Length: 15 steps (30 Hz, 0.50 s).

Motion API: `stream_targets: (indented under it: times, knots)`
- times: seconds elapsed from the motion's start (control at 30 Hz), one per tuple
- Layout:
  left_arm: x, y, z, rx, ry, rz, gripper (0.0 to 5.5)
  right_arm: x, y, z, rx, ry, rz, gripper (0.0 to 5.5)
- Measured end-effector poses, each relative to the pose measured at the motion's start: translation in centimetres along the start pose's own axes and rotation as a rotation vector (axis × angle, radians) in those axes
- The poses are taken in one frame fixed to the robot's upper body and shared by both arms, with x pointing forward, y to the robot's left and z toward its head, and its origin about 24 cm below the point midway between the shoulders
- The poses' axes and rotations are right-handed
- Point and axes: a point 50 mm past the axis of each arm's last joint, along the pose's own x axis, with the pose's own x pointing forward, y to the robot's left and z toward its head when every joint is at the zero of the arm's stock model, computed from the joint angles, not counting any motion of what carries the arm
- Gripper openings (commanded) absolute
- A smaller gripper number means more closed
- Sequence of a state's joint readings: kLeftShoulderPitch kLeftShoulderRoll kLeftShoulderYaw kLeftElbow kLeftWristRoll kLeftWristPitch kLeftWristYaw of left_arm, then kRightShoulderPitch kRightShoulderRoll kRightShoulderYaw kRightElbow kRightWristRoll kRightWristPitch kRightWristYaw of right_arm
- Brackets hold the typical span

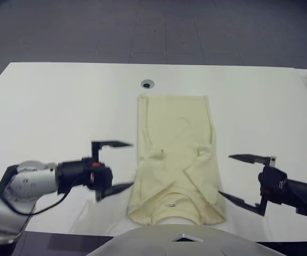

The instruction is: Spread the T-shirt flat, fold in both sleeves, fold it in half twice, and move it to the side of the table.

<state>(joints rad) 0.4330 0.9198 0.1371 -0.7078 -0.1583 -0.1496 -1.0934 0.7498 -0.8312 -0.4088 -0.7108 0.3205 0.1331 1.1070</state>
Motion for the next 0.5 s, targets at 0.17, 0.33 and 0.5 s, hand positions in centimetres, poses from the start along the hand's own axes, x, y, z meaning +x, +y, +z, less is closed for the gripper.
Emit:
stream_targets:
  times: [0.17, 0.33, 0.5]
  knots:
    - [-0.2, -3.3, 0.4, -0.052, 0.036, -0.107, 5.4, 0.6, 2.1, -0.8, -0.048, 0.104, 0.086, 5.38]
    - [0.0, -4.9, 0.4, -0.034, 0.087, -0.167, 5.4, 1.3, 3.1, -1.8, -0.102, 0.174, 0.13, 5.38]
    - [1.2, -5.8, 0.0, 0.034, 0.145, -0.19, 5.4, 2.1, 3.2, -2.5, -0.133, 0.203, 0.126, 5.38]
